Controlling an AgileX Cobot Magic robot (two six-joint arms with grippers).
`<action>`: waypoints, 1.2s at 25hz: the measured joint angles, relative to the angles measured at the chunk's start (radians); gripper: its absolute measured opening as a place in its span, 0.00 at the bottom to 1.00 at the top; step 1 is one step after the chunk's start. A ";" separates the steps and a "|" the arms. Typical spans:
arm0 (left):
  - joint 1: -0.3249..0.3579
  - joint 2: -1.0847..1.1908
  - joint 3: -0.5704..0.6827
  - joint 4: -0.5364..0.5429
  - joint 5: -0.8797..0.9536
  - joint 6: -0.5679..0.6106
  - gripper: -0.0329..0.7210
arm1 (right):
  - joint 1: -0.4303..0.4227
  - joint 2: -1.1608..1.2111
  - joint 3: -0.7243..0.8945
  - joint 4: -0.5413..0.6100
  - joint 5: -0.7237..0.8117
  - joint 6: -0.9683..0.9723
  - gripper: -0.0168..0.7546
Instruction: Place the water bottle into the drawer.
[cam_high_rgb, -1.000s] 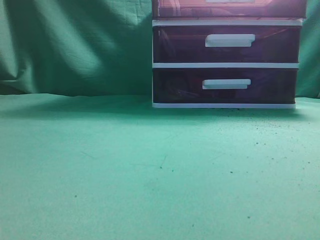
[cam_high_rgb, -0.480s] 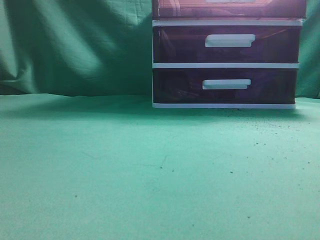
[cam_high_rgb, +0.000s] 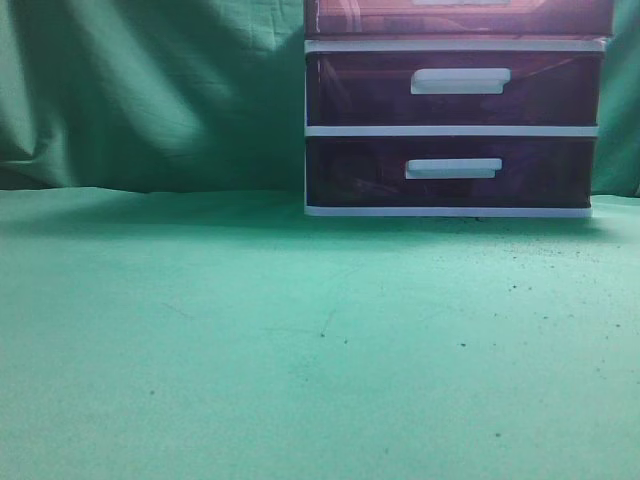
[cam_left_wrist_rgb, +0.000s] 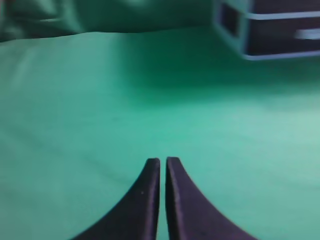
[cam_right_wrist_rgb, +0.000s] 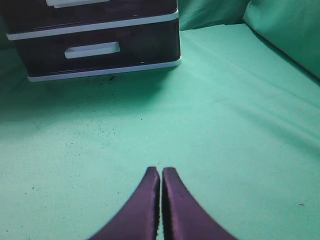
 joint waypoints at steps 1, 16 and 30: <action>0.049 0.000 0.002 0.001 -0.001 0.000 0.04 | 0.000 0.000 0.000 0.000 0.000 0.000 0.02; 0.324 0.000 0.149 0.000 -0.147 0.002 0.04 | 0.000 0.000 0.000 0.000 0.000 0.000 0.02; 0.324 0.000 0.149 -0.135 -0.129 0.188 0.04 | 0.000 0.000 0.000 0.000 0.000 0.000 0.02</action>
